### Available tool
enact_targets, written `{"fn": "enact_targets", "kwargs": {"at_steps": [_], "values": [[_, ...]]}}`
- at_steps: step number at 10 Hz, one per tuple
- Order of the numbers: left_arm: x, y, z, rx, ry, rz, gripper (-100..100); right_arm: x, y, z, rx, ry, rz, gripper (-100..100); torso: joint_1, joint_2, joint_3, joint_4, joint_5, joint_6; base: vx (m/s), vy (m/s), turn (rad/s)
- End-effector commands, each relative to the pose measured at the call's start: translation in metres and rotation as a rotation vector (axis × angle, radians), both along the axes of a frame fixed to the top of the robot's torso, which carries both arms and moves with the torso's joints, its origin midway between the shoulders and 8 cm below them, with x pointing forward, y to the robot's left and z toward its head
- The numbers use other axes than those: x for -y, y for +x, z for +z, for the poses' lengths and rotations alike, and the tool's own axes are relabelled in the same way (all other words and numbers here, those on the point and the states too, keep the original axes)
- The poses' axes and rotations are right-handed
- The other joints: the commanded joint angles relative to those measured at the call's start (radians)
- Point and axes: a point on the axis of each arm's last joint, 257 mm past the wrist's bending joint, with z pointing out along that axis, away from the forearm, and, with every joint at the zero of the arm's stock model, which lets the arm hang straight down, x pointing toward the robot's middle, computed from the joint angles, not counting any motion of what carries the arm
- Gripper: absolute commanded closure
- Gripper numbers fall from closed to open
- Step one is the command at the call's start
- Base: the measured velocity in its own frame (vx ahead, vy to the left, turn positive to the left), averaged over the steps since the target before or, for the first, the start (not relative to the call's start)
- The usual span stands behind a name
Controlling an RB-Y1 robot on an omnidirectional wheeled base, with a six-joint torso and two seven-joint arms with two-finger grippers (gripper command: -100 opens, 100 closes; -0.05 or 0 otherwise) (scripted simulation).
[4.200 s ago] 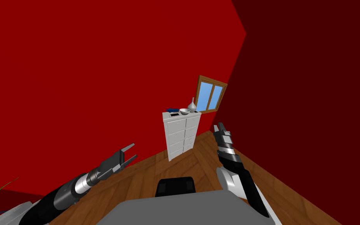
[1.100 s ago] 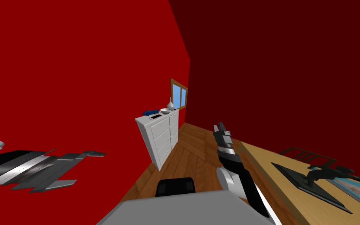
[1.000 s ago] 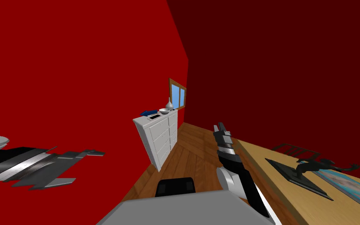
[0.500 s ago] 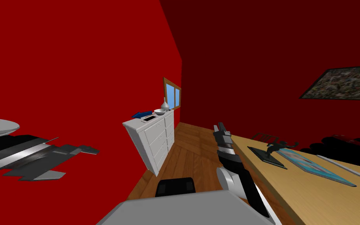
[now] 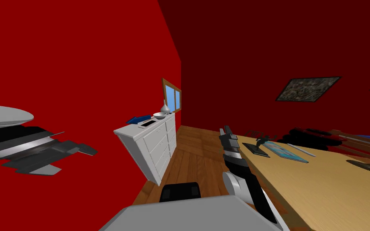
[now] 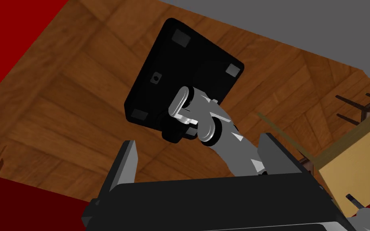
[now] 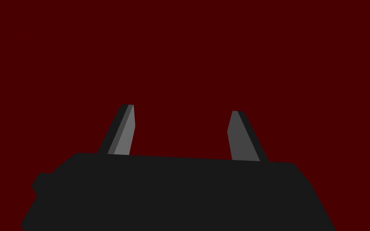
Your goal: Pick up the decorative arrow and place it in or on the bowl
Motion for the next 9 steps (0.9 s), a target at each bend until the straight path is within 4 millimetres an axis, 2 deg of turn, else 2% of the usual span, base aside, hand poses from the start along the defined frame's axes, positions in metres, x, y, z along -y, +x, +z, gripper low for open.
{"fn": "enact_targets", "kwargs": {"at_steps": [1, 2, 3, 4, 5, 6, 7, 8, 9], "values": [[0.000, 0.001, 0.003, -0.004, 0.017, -0.031, -100, 0.000, 0.000, 0.000, 0.000, 0.000, 0.000, 0, 0.000, 0.000, 0.000, 0.000, 0.000, 0.000, 0.008, 0.040, 0.017], [-0.008, 0.005, 0.018, -0.016, 0.072, -0.098, -100, 0.000, 0.000, 0.000, 0.000, 0.000, 0.000, 0, -0.002, 0.001, 0.001, 0.000, 0.000, -0.001, 0.019, 0.048, -0.360], [-0.008, 0.006, 0.018, -0.015, 0.074, -0.105, -100, 0.000, 0.000, 0.000, 0.000, 0.000, 0.000, 0, -0.002, 0.000, 0.000, 0.000, -0.001, 0.002, 0.012, 0.061, -0.241], [-0.014, 0.009, 0.032, -0.029, 0.119, -0.162, -100, 0.000, 0.000, 0.000, 0.000, 0.000, 0.000, 0, -0.002, 0.000, 0.000, 0.000, 0.000, 0.000, 0.031, 0.068, -0.299], [-0.014, 0.010, 0.033, -0.028, 0.123, -0.173, -100, 0.000, 0.000, 0.000, 0.000, 0.000, 0.000, 0, -0.001, -0.001, -0.001, 0.000, -0.001, 0.001, 0.030, 0.078, -0.175], [-0.019, 0.014, 0.047, -0.043, 0.161, -0.221, -100, 0.000, 0.000, 0.000, 0.000, 0.000, 0.000, 0, -0.001, -0.001, -0.001, 0.000, 0.000, 0.000, 0.046, 0.075, -0.296], [-0.018, 0.015, 0.048, -0.042, 0.165, -0.236, -100, 0.000, 0.000, 0.000, 0.000, 0.000, 0.000, 0, -0.001, -0.003, -0.002, -0.001, 0.000, 0.001, 0.044, 0.071, -0.198], [-0.021, 0.019, 0.060, -0.057, 0.198, -0.274, -100, 0.000, 0.000, 0.000, 0.000, 0.000, 0.000, 0, -0.001, -0.003, -0.002, -0.001, 0.000, 0.000, 0.070, 0.077, -0.291], [-0.021, 0.020, 0.061, -0.055, 0.200, -0.292, -100, 0.000, 0.000, 0.000, 0.000, 0.000, 0.000, 0, -0.001, -0.004, -0.003, -0.001, 0.000, 0.001, 0.050, 0.081, -0.185]]}}
